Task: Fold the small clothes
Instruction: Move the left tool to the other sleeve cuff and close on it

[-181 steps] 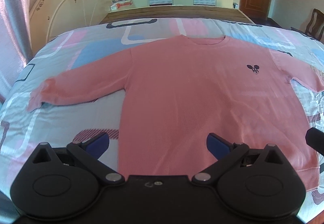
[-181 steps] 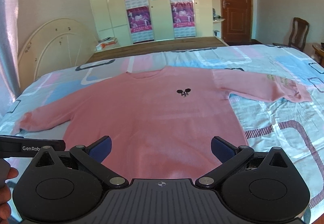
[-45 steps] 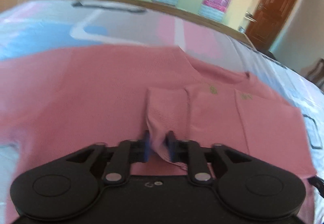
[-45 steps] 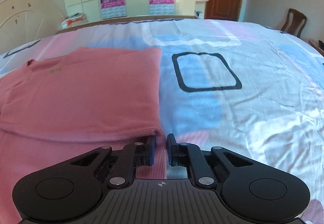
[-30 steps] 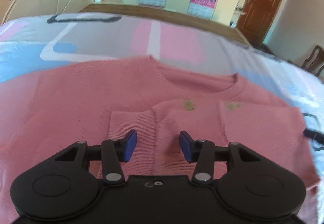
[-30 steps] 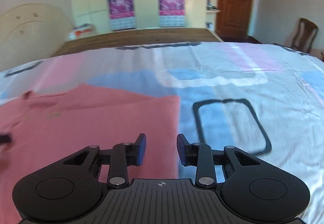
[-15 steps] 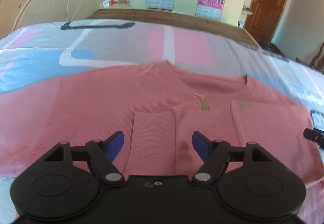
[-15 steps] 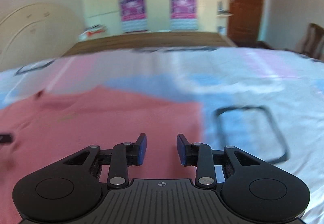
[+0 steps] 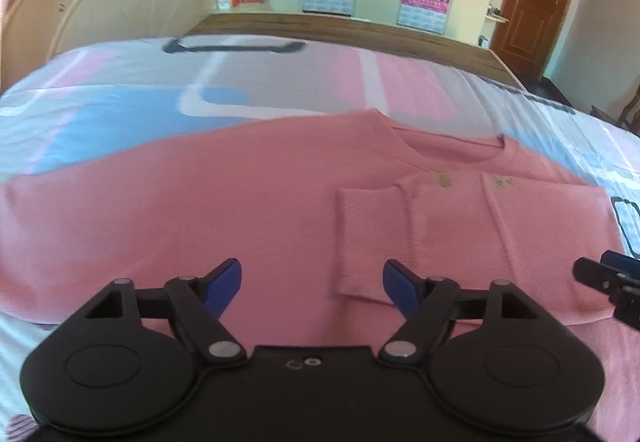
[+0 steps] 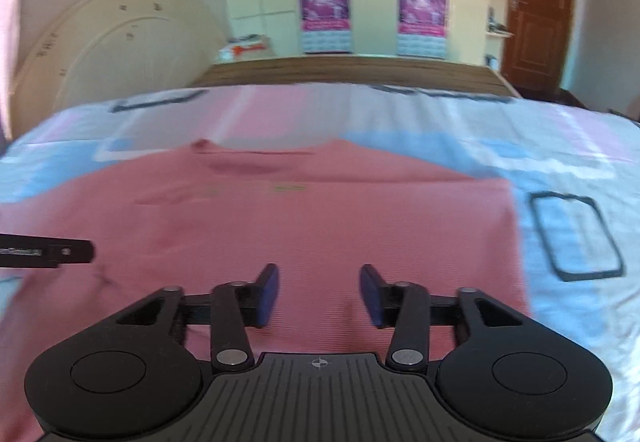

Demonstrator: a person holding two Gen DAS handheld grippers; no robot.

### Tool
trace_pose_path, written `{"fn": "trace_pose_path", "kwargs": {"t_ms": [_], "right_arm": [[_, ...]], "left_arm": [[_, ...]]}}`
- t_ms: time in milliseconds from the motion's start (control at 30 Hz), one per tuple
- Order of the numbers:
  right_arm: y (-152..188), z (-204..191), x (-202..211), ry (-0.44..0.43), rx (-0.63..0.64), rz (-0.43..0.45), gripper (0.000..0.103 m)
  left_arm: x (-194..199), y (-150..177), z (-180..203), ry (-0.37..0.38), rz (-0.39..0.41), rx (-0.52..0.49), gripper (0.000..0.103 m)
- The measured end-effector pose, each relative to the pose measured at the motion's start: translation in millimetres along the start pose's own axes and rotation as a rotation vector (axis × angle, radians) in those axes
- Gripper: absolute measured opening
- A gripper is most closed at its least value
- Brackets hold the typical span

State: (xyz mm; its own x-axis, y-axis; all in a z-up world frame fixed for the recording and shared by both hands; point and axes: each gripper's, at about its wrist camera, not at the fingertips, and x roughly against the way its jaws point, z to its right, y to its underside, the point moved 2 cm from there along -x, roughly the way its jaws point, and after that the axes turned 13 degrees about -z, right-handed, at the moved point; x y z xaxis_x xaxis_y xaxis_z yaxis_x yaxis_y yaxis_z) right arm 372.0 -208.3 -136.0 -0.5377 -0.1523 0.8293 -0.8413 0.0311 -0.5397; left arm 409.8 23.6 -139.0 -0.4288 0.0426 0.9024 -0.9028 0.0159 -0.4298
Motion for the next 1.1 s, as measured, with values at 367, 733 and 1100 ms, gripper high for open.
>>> {"fn": "trace_pose_path", "kwargs": {"t_ms": [367,733,1100], "right_arm": [[-1.3,-122.6,0.7,-0.132,0.117,0.006,0.055],[-0.8,-202.7,-29.4,-0.189,0.197,-0.038,0.055],[-7.9,-234.8,-53.1,-0.192,0.218,-0.063,0.055]], "left_arm": [[27.7,16.5,-124.1,-0.096,0.006,0.176,0.081],[41.9,52.7,-267.5,-0.189,-0.014,0.464,0.081],[27.8,64.5,-340.9,-0.043,-0.006,0.701,0.080]]}}
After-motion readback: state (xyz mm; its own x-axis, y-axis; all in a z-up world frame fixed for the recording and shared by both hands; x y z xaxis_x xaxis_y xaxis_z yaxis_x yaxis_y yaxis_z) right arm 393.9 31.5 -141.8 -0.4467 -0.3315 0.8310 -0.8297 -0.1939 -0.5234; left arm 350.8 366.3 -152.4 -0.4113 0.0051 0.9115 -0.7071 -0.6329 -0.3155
